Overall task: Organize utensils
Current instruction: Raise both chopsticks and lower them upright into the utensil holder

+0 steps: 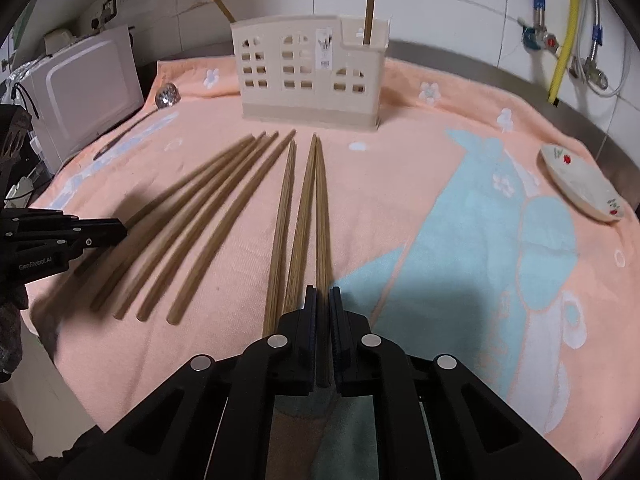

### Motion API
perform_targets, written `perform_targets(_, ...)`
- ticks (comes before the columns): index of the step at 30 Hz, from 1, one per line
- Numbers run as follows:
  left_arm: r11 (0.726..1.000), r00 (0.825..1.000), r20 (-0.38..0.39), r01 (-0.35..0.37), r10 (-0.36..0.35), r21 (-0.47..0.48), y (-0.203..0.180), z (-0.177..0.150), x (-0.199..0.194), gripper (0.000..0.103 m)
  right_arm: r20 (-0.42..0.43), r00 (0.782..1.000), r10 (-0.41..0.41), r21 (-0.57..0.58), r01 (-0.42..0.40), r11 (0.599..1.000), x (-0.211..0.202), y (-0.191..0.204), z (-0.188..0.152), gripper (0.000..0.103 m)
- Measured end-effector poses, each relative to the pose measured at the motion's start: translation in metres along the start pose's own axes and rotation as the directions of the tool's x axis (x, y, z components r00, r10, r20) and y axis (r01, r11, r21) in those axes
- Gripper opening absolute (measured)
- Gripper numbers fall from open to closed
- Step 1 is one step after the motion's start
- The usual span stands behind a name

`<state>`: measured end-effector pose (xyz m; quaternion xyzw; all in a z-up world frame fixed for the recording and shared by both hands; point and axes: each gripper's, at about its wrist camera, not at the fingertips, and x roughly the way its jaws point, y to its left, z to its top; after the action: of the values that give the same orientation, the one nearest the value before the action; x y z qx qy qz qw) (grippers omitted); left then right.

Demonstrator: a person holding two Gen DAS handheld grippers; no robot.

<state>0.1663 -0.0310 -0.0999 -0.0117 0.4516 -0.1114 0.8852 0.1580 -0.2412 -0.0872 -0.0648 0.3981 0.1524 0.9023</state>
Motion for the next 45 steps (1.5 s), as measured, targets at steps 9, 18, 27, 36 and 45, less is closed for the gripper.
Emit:
perform_targets(9, 0.999, 0.993, 0.113, 0.029, -0.032, 0.021, -0.001, 0.027, -0.036, 0.006, 0.131, 0.991, 0.013, -0.018, -0.011, 1.000, -0.043, -0.001, 0.039, 0.006)
perform_targets(18, 0.997, 0.979, 0.187, 0.075, -0.079, 0.025, 0.001, 0.056, -0.054, 0.006, 0.207, 0.978, 0.036, -0.037, -0.029, 0.999, -0.065, -0.006, 0.088, 0.006)
perform_targets(27, 0.995, 0.969, 0.230, 0.080, -0.094, 0.067, -0.004, 0.090, -0.064, 0.006, 0.225, 0.973, 0.057, -0.084, -0.039, 0.996, -0.073, -0.006, 0.139, 0.006)
perform_targets(36, 0.990, 0.964, 0.252, 0.056, -0.087, 0.128, -0.009, 0.133, -0.079, 0.006, 0.259, 0.963, 0.079, -0.107, -0.053, 0.993, -0.099, -0.017, 0.194, 0.006)
perform_targets(45, 0.986, 0.943, 0.321, 0.040, -0.091, 0.161, -0.013, 0.170, -0.115, 0.006, 0.305, 0.949, 0.080, -0.109, -0.048, 0.993, -0.130, -0.031, 0.237, 0.006)
